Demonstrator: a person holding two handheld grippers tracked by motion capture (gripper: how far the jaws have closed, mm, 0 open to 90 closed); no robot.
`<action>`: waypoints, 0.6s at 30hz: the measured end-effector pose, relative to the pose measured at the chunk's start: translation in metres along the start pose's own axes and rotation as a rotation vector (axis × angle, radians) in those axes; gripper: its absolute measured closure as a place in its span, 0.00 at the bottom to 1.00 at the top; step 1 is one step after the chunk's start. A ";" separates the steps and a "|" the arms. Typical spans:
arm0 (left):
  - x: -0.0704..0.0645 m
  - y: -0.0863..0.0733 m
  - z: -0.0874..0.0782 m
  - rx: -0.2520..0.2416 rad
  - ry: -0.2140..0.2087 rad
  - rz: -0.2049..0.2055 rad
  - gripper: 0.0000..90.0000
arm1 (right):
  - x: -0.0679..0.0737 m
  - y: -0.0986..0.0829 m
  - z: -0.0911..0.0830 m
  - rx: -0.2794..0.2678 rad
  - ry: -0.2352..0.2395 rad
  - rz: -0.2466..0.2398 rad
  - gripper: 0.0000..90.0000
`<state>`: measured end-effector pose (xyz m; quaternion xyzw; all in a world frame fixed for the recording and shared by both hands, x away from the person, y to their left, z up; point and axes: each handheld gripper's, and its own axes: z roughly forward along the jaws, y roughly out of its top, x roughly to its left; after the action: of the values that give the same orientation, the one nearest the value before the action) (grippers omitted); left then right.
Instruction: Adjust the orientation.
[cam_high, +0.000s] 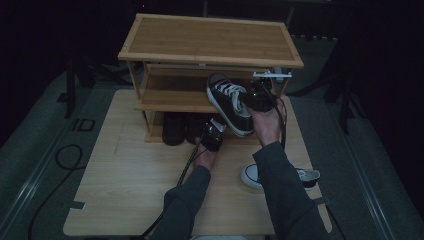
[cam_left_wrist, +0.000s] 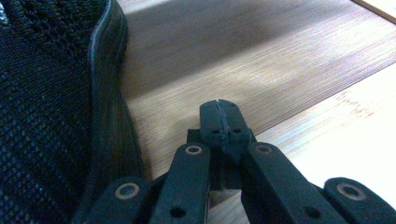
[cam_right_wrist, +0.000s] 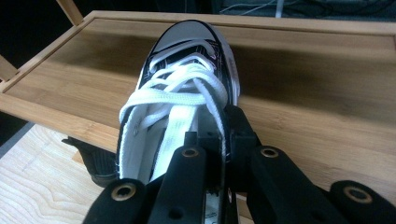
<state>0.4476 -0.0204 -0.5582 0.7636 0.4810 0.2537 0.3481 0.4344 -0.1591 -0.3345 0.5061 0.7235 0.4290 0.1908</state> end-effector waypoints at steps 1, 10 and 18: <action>0.000 0.000 0.000 0.000 0.000 0.000 1.00 | 0.000 0.000 0.000 0.000 0.000 0.000 0.97; 0.000 0.000 0.000 -0.002 0.001 0.000 1.00 | -0.003 0.000 0.000 0.034 0.012 -0.023 0.91; 0.000 0.000 0.000 -0.003 0.003 0.000 1.00 | -0.002 0.002 -0.007 0.051 0.030 -0.055 0.86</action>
<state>0.4475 -0.0208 -0.5584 0.7627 0.4812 0.2554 0.3487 0.4308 -0.1635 -0.3294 0.4841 0.7507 0.4126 0.1786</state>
